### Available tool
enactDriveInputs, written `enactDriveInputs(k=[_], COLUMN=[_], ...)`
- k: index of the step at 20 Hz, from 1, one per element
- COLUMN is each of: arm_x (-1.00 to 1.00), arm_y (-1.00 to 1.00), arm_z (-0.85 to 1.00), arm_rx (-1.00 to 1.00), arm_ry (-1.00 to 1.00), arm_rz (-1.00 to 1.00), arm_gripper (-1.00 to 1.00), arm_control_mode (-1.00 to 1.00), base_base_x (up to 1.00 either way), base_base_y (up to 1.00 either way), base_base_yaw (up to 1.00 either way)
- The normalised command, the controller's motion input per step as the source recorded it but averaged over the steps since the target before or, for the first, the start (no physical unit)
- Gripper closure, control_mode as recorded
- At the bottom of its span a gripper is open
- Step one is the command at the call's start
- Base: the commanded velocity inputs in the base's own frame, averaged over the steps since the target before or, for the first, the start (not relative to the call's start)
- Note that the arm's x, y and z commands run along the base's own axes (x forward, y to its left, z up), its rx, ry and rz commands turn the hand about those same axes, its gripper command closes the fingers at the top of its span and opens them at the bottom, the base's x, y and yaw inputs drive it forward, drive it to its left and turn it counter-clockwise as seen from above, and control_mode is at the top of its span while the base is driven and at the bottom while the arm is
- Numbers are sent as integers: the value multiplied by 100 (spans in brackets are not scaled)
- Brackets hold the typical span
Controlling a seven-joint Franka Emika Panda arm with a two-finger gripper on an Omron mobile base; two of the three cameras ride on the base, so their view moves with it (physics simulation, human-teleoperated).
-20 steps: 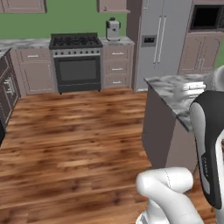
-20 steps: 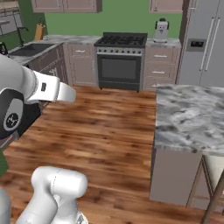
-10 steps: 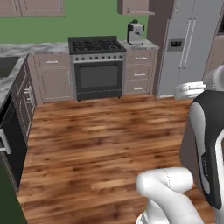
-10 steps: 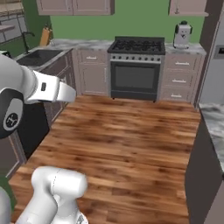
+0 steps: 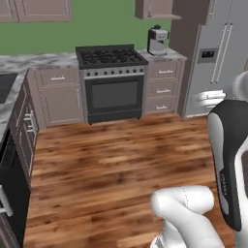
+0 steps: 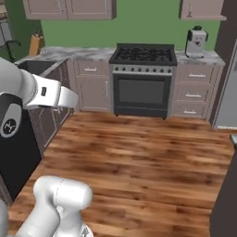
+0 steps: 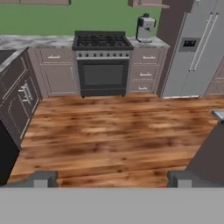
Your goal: Get the candle and the liquor from the cabinet and move them to the dining counter.
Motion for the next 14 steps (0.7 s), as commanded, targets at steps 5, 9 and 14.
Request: enactDriveInputs(k=[5, 9, 14], arm_x=[0, 0, 0], arm_y=[0, 0, 0], arm_z=[0, 0, 0], arm_rx=[0, 0, 0], arm_ry=[0, 0, 0], arm_rz=[0, 0, 0], arm_gripper=[-100, -100, -100], arm_control_mode=[100, 100, 100], base_base_x=[100, 100, 100], base_base_y=[-46, -12, 0], base_base_yaw=[-9, -8, -7])
